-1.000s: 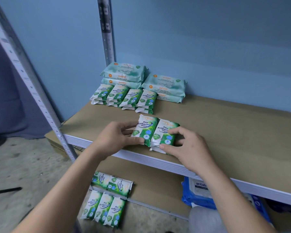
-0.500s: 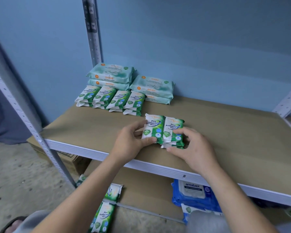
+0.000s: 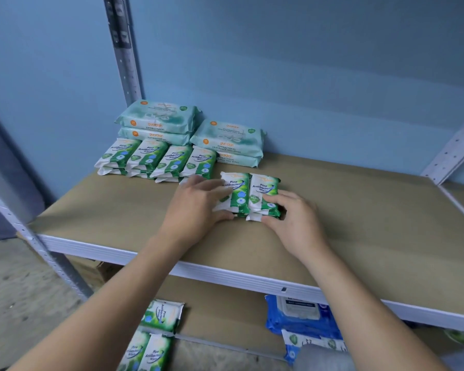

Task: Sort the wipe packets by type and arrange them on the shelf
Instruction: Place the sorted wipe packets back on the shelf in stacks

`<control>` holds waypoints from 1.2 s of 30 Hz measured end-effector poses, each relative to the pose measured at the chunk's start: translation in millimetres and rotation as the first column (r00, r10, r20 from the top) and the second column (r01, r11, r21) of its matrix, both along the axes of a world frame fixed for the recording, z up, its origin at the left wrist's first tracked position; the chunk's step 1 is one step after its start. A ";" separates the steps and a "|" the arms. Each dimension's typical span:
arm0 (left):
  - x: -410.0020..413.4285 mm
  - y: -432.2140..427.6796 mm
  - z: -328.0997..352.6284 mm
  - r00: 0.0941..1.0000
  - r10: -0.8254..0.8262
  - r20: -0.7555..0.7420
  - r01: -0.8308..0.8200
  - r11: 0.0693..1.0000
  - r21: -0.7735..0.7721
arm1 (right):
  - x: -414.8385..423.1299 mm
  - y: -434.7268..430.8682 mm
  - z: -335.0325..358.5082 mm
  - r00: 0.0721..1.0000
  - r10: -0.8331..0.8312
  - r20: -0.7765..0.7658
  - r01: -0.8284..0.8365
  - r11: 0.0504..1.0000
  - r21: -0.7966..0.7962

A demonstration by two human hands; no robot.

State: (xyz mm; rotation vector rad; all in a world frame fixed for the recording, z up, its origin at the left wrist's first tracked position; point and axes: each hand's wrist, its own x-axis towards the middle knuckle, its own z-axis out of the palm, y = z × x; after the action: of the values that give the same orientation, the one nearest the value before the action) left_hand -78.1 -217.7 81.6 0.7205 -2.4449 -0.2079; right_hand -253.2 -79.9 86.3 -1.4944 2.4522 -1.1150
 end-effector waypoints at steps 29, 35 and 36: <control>-10.5 -38.4 27.6 0.894 0.143 0.425 -0.111 0.989 -0.100 | -2.4 -70.6 19.5 0.985 0.046 -0.165 0.010 0.947 0.320; 44.4 -6.9 43.9 0.873 0.233 0.429 -0.192 0.972 -0.137 | 40.0 -42.2 34.1 0.964 0.050 -0.259 0.057 0.919 0.390; 55.1 -0.4 46.2 0.869 0.246 0.430 -0.203 0.969 -0.143 | 49.8 -37.4 36.5 0.962 0.071 -0.263 0.040 0.919 0.393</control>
State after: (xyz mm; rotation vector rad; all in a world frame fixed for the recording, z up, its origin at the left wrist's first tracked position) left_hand -23.0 -218.1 127.7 1.1030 -2.7403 0.1862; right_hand -203.4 -117.3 122.8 -1.6132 2.6194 -0.3838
